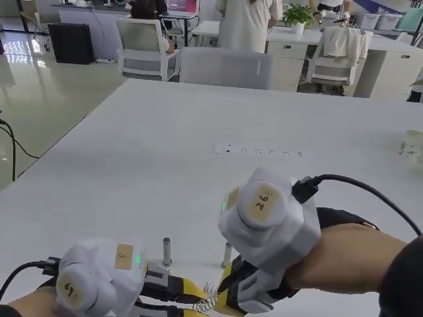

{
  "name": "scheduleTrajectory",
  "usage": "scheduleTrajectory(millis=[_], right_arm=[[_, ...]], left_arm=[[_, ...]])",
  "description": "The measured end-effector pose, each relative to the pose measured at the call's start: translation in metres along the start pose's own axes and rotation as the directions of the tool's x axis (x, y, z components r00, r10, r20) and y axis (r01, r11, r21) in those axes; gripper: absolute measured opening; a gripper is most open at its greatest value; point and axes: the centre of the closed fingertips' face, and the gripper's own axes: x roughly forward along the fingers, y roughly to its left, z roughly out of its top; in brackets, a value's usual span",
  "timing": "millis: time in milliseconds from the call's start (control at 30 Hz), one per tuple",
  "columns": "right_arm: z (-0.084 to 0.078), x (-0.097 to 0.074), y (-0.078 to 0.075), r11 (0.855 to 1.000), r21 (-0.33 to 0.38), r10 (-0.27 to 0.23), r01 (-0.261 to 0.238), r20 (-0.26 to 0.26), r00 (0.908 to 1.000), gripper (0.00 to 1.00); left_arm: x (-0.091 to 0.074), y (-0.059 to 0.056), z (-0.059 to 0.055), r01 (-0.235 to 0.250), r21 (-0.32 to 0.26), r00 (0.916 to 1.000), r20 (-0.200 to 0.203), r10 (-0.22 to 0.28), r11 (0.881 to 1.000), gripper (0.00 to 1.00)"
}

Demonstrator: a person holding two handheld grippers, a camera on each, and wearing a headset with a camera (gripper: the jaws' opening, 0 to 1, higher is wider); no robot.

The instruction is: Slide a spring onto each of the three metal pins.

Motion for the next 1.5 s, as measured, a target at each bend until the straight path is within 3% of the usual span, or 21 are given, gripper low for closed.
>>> scheduleTrajectory(millis=[233,500,667,1067,1500], right_arm=[[0.013,-0.003,0.0,1.0,-0.004,-0.011,0.011,0.062,0.998,0.08],[0.014,-0.001,-0.001,1.0,-0.025,-0.013,0.015,0.093,0.9956,0.1],[0.013,0.002,0.001,1.0,-0.025,-0.005,0.007,0.092,0.9958,0.13],[0.013,0.006,-0.001,1.0,-0.016,-0.007,0.008,0.098,0.9951,0.09],[0.013,0.004,-0.003,1.0,-0.008,-0.011,0.012,0.085,0.9963,0.08]], left_arm=[[-0.001,0.002,0.003,-0.009,-0.012,0.9998,0.015,0.009,1.0,0.03],[-0.001,0.002,0.003,-0.012,-0.019,0.9996,0.027,0.012,1.0,0.02],[-0.002,0.003,0.004,-0.016,-0.019,0.9994,0.03,0.017,1.0,0.02],[-0.004,0.004,0.012,-0.022,-0.032,0.9976,0.066,0.024,0.999,0.02],[-0.003,0.005,0.013,-0.028,-0.039,0.9965,0.078,0.031,0.999,0.04]])
